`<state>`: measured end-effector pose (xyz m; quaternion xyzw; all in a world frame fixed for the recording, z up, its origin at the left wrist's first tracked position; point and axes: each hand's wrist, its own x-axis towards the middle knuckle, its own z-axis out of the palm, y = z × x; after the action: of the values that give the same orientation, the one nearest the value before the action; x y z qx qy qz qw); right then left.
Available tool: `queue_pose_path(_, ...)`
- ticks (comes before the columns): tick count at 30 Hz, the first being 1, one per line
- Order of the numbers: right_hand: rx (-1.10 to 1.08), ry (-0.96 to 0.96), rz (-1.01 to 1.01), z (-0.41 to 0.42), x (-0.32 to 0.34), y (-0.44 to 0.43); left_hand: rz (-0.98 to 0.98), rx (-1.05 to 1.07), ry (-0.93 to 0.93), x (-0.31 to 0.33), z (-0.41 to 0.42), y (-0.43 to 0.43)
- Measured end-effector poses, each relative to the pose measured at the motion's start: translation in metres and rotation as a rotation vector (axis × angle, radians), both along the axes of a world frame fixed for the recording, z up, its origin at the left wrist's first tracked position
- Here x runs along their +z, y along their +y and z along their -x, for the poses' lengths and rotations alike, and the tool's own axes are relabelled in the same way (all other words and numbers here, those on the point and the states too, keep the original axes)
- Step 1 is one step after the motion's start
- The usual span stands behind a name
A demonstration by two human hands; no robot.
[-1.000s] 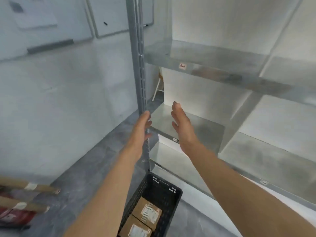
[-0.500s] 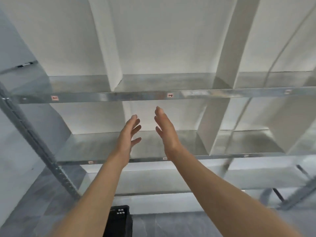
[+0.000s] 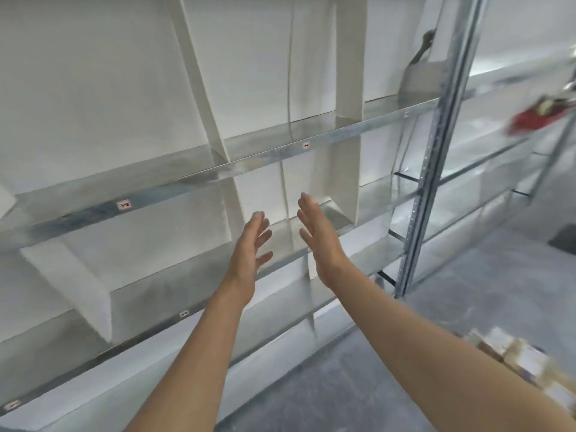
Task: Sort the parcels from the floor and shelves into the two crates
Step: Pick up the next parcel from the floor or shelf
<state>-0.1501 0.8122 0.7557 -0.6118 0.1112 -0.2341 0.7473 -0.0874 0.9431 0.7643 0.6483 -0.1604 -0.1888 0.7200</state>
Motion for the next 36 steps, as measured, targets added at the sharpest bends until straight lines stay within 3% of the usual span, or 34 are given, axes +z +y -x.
queue_pose_path(10,-0.359,0.077,-0.06,0.093,-0.03,-0.127,-0.08,-0.394,0.025,-0.027,0.055,-0.163)
queue_pose_path(19,-0.61,0.228,-0.16,0.127,-0.078,-0.221,-0.152,-0.697,0.094,-0.068,0.067,-0.288)
queue_pose_path(27,-0.757,0.271,-0.301,0.115,-0.132,-0.273,-0.279,-0.85,0.147,-0.122,0.051,-0.369)
queue_pose_path(36,-0.902,0.352,-0.475,0.157,-0.206,-0.335,-0.448,-0.985,0.215,-0.191,0.073,-0.453)
